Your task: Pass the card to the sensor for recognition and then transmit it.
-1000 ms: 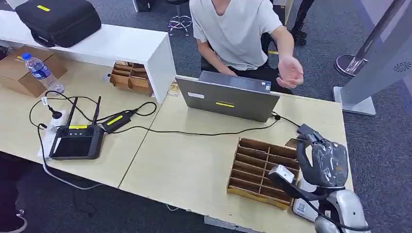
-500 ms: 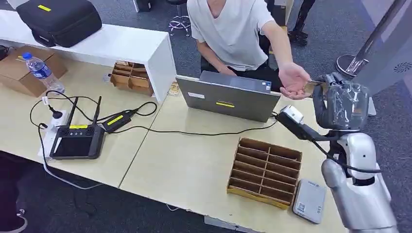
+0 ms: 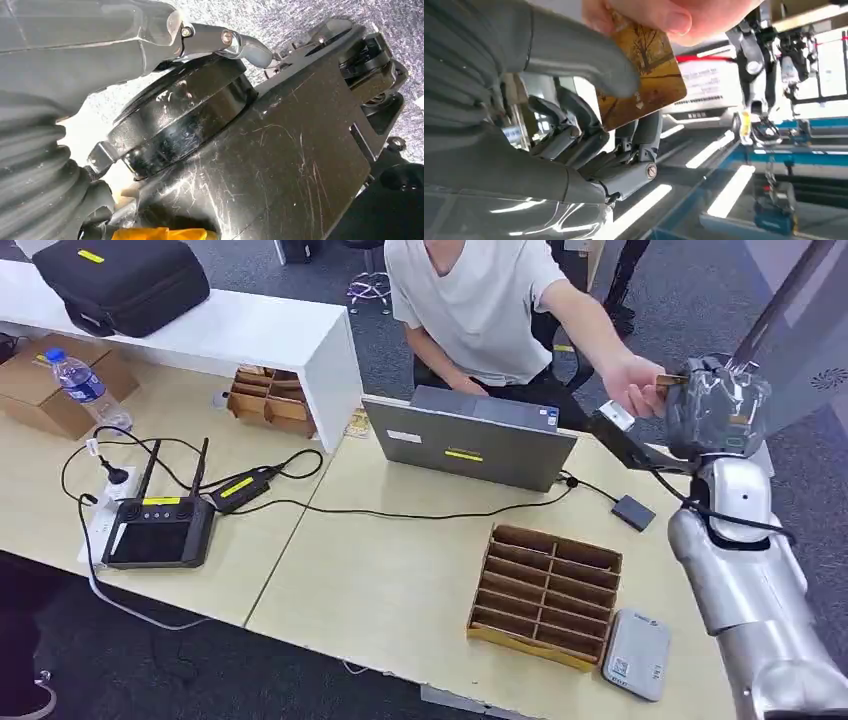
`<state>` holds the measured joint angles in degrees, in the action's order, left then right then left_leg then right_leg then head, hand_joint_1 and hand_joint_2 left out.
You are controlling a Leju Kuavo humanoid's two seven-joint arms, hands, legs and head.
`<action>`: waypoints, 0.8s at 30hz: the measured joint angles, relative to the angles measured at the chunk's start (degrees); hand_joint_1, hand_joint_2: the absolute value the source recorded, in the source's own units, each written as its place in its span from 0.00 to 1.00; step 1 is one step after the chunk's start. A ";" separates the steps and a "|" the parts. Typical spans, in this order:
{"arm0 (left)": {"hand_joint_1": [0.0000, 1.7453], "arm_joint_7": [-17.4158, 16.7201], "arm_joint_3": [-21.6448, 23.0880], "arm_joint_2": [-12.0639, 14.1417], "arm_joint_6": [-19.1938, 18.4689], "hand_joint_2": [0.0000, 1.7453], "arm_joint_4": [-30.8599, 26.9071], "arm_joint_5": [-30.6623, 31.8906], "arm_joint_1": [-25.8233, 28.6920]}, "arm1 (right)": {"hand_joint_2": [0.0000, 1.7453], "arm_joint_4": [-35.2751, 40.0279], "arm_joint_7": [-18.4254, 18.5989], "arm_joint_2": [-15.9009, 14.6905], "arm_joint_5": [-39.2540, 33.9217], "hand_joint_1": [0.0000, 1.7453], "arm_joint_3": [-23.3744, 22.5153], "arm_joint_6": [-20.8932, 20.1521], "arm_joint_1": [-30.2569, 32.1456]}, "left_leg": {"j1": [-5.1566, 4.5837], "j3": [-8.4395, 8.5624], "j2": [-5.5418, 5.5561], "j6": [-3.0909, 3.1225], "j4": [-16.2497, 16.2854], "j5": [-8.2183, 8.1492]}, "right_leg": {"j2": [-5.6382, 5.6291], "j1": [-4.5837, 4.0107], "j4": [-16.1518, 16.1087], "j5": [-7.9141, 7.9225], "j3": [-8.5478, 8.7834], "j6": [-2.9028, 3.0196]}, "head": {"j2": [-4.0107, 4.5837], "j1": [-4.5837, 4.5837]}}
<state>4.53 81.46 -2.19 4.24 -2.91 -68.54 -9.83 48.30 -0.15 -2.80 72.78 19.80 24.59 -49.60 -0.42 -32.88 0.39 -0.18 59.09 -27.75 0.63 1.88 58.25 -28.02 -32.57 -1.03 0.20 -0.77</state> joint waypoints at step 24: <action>0.00 0.50 -0.02 0.24 -0.44 1.00 0.00 -0.79 0.10 | 1.00 -7.40 5.13 -2.66 8.37 0.00 -1.70 -0.48 -0.94 | -0.02 -0.01 0.01 0.00 0.03 0.00 | 0.02 0.01 -0.03 0.01 -0.01 -0.02 | 0.00 0.00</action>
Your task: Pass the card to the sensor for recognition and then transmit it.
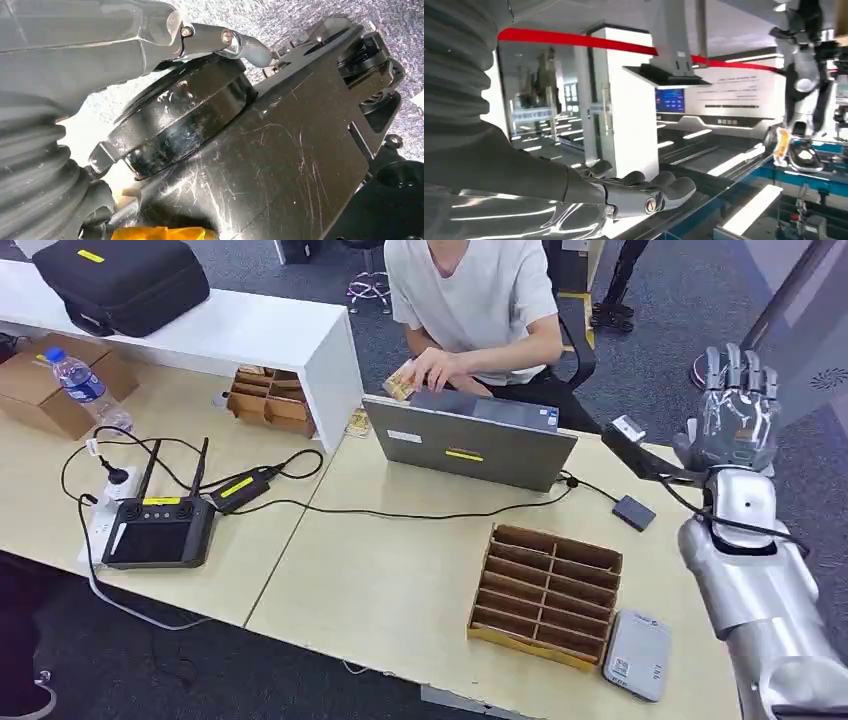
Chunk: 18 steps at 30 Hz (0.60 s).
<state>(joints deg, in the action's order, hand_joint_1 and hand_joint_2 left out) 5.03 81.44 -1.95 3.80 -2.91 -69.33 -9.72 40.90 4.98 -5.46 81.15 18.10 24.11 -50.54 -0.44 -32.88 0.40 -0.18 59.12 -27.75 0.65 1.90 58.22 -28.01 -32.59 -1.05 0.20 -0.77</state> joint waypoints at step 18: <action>0.00 1.18 0.00 0.44 0.09 1.00 0.00 -3.13 0.99 | 1.00 -11.15 7.13 -21.98 4.11 0.00 -7.96 -3.24 -0.56 | -0.02 -0.11 0.25 0.07 0.10 -0.05 | 0.25 0.01 -0.11 -0.01 -0.01 -0.02 | 0.00 -0.02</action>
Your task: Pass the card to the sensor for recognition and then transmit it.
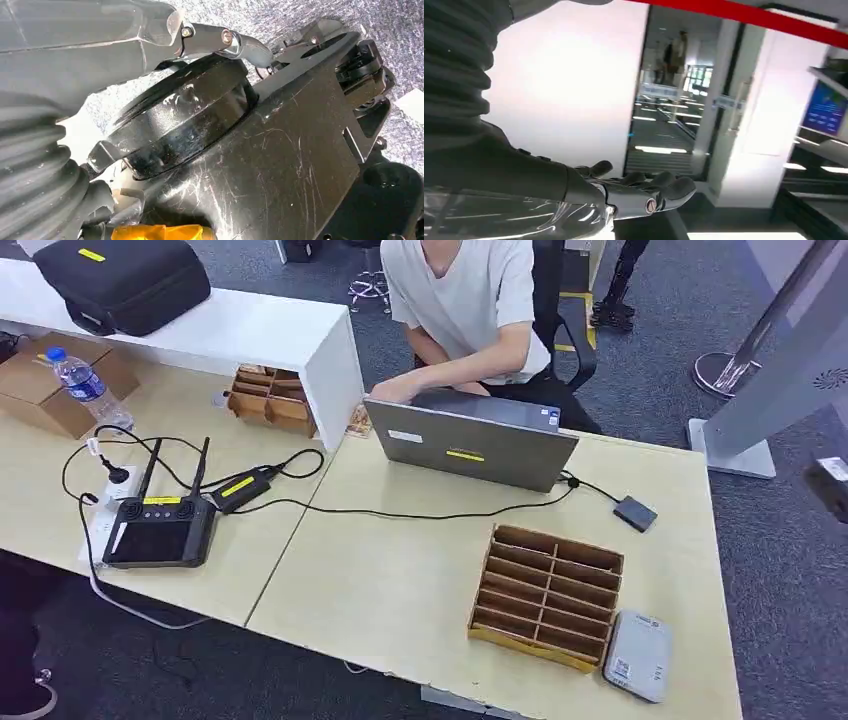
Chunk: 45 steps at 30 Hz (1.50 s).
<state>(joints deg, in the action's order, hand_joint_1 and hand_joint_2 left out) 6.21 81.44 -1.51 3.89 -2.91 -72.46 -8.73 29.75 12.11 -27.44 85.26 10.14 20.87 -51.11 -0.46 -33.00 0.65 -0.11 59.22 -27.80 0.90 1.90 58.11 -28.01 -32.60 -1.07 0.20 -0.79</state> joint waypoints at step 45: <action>0.00 -3.78 0.00 -0.39 0.09 1.00 0.00 -3.17 -0.86 | 1.00 -10.73 11.15 -1.26 3.74 0.00 -21.07 -11.63 37.29 | 0.02 -0.01 -0.08 0.13 -0.08 -0.09 | -0.05 -0.02 0.00 -0.06 0.01 -0.05 | 0.00 0.02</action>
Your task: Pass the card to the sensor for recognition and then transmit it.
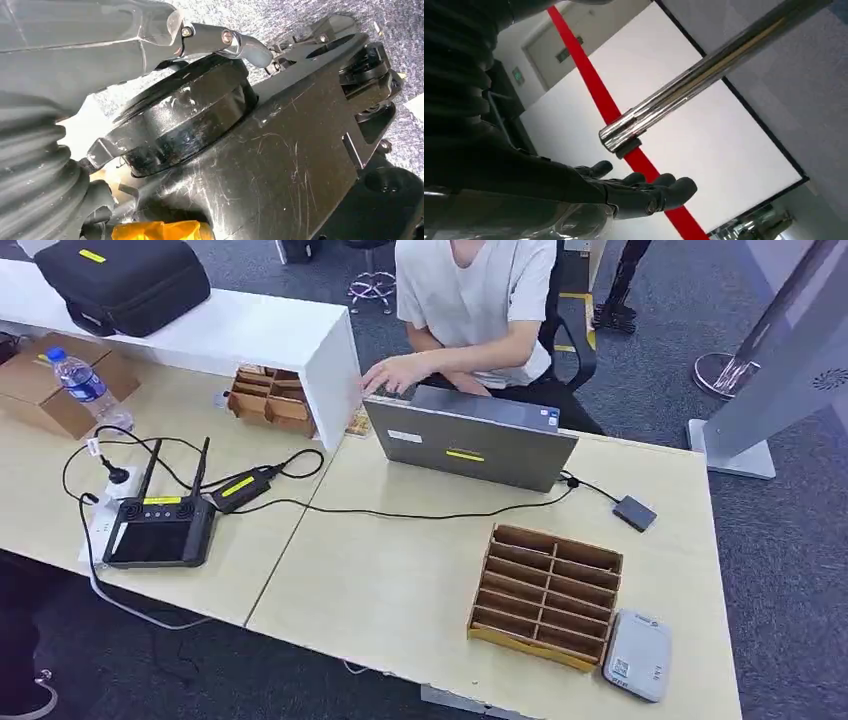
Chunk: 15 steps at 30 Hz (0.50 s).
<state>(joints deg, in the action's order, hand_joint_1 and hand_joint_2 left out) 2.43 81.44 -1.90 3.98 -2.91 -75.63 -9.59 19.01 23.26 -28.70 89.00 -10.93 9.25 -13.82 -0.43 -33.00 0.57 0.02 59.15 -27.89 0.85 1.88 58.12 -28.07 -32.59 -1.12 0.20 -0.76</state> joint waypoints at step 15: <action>0.00 -0.74 0.00 -0.17 0.17 1.00 0.00 0.05 -0.23 | 1.00 -1.75 -0.09 6.93 -0.68 0.00 -3.87 -0.68 5.34 | 0.00 0.00 -0.01 -0.01 0.00 -0.01 | 0.00 0.00 0.00 -0.02 -0.01 0.01 | 0.00 0.00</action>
<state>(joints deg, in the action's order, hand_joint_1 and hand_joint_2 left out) 1.68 81.44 -2.08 4.15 -2.91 -75.58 -9.82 17.27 23.17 -21.77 88.33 -14.80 8.57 -8.48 -0.43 -33.00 0.56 0.01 59.14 -27.90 0.85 1.88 58.11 -28.09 -32.60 -1.11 0.20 -0.76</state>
